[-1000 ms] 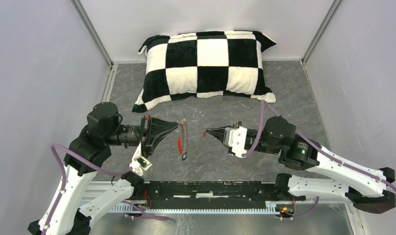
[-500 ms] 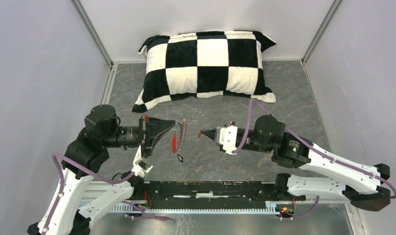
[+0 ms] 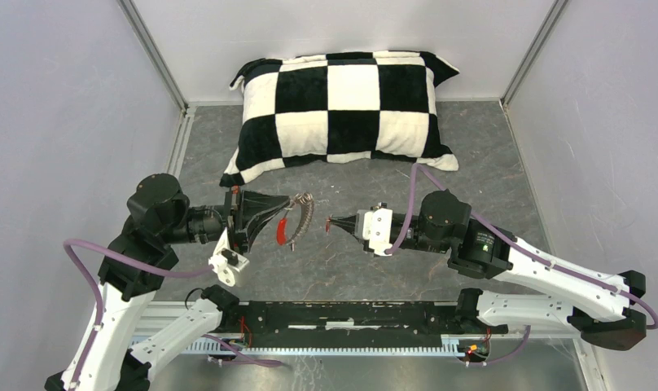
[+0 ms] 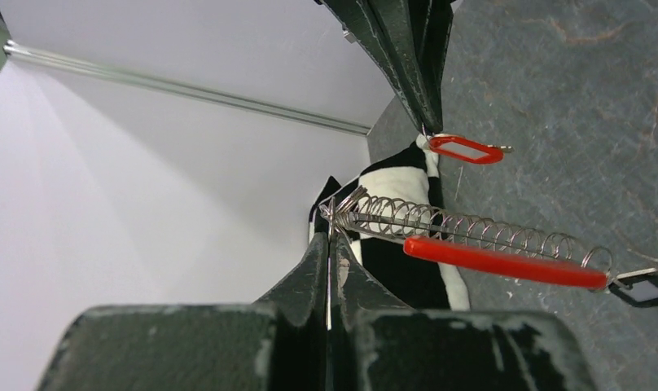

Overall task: Put the keys on the keyring
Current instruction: Place the key at the center of the board.

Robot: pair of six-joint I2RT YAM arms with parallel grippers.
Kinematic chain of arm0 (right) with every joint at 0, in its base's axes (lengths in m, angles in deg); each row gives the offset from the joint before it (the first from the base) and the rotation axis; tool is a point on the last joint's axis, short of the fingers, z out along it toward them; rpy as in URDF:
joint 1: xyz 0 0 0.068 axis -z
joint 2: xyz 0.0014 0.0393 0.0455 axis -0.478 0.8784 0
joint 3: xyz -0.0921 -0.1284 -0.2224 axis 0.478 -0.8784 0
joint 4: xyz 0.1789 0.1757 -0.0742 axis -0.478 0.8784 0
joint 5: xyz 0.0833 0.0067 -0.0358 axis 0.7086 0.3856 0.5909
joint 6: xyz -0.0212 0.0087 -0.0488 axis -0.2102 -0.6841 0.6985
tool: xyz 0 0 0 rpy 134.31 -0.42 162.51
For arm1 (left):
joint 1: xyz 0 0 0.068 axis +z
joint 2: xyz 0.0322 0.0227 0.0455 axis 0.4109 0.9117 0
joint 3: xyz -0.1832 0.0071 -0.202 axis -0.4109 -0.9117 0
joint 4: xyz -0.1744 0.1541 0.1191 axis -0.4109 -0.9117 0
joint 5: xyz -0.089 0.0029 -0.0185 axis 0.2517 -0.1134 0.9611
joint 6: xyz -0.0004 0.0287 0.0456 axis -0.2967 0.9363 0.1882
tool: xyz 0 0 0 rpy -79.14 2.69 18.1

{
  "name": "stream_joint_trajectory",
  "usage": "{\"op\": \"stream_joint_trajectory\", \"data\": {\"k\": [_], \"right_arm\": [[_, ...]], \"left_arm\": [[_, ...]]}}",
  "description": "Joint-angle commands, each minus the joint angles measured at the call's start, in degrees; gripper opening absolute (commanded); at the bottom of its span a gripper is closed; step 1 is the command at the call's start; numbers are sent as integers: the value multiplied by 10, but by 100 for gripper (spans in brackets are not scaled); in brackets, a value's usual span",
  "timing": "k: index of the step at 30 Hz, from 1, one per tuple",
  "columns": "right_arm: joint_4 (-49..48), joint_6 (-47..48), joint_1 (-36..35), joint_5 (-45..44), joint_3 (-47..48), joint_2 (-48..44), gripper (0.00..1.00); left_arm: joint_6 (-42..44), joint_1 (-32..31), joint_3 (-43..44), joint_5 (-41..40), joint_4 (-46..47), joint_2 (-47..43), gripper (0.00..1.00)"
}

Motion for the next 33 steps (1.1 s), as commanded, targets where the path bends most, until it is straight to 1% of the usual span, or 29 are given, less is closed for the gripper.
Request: {"op": "stream_joint_trajectory", "data": {"k": [1, 4, 15, 27, 33], "right_arm": [[-32, -9, 1, 11, 17, -4, 0], [-32, -9, 1, 11, 15, -5, 0], [-33, -10, 1, 13, 12, -9, 0], [-40, -15, 1, 17, 5, -19, 0], [-45, -16, 0, 17, 2, -23, 0]], "left_arm": [[-123, -1, 16, 16, 56, -2, 2], [-144, -2, 17, 20, 57, -2, 2], [-357, -1, 10, 37, 137, -5, 2], [-457, -1, -3, 49, 185, -11, 2], [-574, -1, -7, 35, 229, -10, 2]]}}
